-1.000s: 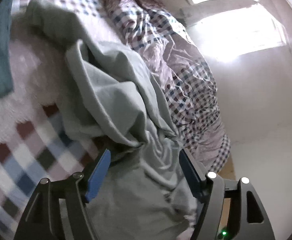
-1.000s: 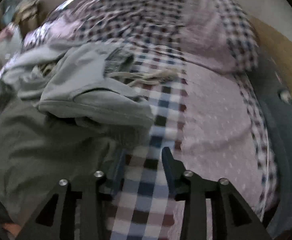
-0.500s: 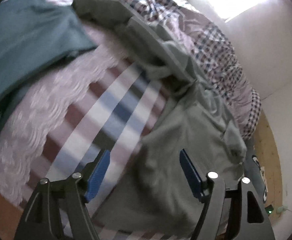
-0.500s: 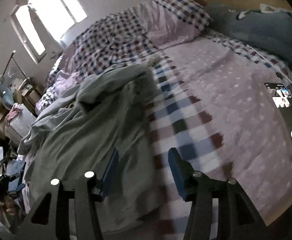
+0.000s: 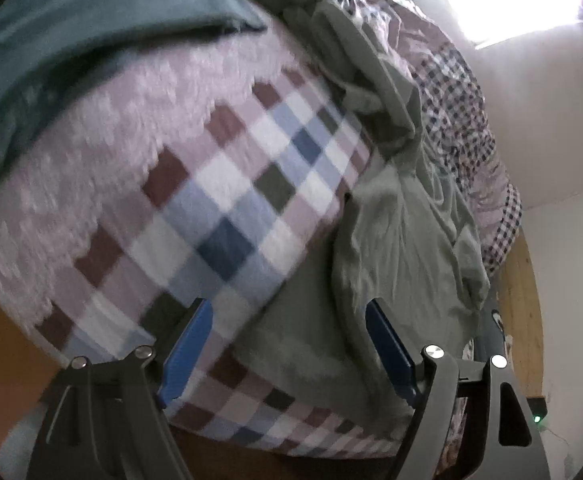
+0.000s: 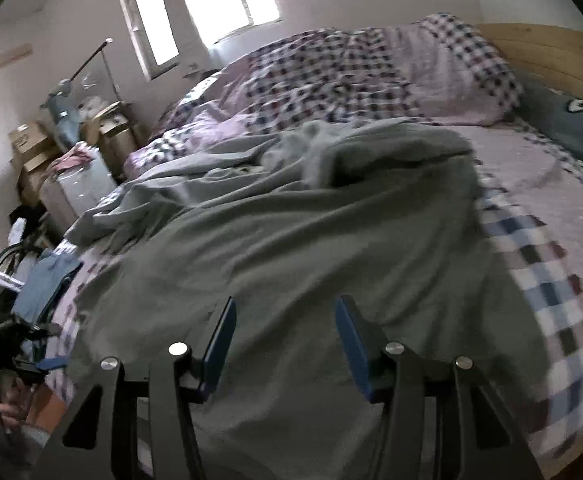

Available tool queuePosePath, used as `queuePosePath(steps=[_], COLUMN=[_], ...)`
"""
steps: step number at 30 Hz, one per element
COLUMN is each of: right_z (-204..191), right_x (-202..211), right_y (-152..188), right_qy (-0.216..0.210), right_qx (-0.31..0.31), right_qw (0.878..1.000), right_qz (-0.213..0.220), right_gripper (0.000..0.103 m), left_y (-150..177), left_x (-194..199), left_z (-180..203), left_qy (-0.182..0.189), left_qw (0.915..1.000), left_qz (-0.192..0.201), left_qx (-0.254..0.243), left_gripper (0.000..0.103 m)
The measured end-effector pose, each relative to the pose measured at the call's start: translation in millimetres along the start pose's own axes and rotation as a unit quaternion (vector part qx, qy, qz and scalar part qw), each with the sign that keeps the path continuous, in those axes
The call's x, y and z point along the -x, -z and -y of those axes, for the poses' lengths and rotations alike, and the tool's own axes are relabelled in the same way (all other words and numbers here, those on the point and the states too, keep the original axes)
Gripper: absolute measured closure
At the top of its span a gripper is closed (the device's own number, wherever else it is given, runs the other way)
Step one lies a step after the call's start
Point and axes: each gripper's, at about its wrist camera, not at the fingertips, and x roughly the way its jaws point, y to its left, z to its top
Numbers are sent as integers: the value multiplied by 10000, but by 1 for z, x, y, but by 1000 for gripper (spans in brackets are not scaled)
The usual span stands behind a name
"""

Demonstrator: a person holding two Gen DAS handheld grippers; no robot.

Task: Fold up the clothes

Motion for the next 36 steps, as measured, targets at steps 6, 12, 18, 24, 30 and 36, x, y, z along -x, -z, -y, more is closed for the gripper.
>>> queuePosePath(steps=[6,12,18,24,30,36], right_z=[-17,-34,-50,-80,-129,-180], right_x=[-6,-12,-17,-22,-25,-29], right_y=[-1,-2,-2,4,24,56], right_qy=[-115,-230,-314,-423,-696,-1044], right_qx=[134,267,450,1068,2047,3086], right_qw=[9998,9993,9984,9934,9763,9454], right_qz=[39,77,91,68,45,9], right_gripper=[48,48,48,48,48,48], left_y=[14,24,28,21,14,12], left_x=[-15,-24,-27,-6,-2,0], left_z=[3,12,10,10,6,3], left_qy=[159,412,730,898,776,861], left_qw=[9995,9979,9952,9947,9955,9942], left_qz=[-246,-465,-477,24,-15,-188], left_qx=[152,171,444,507,539,620], left_gripper=[18,17,17,22,52,91])
